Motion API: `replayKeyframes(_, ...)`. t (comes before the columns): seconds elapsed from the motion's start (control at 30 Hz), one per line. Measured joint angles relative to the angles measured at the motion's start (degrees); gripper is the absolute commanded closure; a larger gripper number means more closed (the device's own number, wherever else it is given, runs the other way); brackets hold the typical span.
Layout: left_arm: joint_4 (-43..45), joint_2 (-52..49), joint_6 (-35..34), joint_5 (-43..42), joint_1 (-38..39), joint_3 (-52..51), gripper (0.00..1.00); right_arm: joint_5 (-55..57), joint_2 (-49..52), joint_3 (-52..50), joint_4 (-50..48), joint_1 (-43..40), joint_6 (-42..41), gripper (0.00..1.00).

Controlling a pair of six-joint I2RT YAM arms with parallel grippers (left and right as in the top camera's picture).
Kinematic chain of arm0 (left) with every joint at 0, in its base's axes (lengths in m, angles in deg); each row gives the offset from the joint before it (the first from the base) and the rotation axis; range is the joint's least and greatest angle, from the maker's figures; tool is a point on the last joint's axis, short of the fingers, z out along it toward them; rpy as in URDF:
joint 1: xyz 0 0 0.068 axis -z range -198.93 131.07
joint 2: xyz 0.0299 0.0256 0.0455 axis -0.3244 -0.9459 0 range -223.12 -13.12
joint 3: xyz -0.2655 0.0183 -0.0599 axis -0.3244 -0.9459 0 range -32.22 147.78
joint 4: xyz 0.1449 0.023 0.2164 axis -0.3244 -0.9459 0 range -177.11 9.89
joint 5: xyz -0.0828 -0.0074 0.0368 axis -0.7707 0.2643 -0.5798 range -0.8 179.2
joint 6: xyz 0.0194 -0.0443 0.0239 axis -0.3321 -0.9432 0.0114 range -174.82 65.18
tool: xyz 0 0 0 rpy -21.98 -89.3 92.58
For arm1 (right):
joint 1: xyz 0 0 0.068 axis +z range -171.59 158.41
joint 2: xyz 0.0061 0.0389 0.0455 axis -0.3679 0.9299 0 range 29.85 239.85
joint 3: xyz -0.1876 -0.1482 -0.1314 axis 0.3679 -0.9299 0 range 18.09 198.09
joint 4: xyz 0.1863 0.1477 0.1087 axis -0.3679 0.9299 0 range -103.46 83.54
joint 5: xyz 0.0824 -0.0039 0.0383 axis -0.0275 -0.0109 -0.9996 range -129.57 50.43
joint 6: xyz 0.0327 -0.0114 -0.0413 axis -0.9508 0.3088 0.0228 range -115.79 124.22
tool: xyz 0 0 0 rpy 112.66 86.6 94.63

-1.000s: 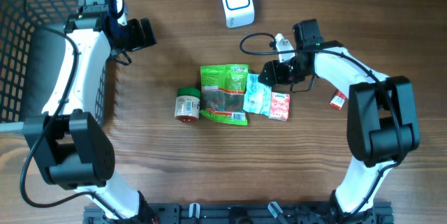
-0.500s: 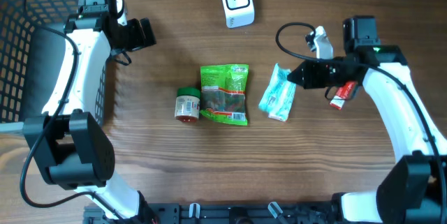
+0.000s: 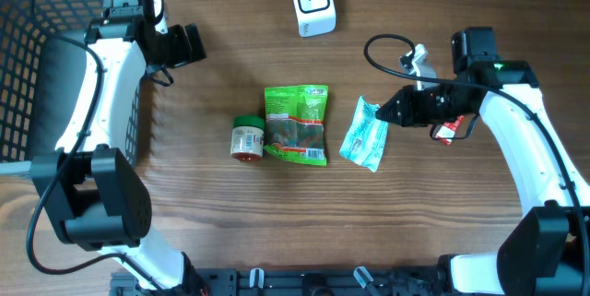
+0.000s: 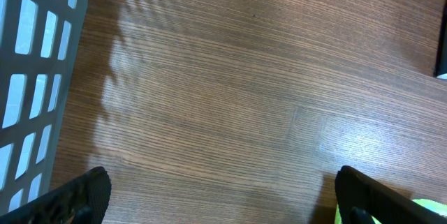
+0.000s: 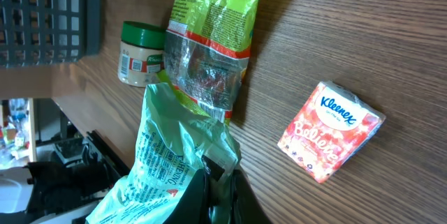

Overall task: Scan the item barcode
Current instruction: 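Grasp the light-blue wipes pack with the right gripper and lift it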

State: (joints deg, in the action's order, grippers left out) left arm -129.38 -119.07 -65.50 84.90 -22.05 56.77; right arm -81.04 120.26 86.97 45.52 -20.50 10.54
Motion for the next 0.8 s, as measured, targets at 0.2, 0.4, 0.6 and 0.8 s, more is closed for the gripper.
replayKeyframes(0.2,0.0,0.0,0.0,0.0,0.0,0.0,0.0,2.1,0.0,-0.1,-1.0,0.0,-2.8,0.96)
replayKeyframes(0.4,0.0,0.0,0.0,0.0,0.0,0.0,0.0,2.3,0.0,-0.1,-2.8,0.0,-3.3,0.96)
replayKeyframes(0.6,0.0,0.0,0.0,0.0,0.0,0.0,0.0,2.5,0.0,-0.1,-3.3,0.0,-3.5,0.96)
replayKeyframes(0.8,0.0,0.0,0.0,0.0,0.0,0.0,0.0,2.5,0.0,-0.1,-3.8,0.0,-3.9,0.96)
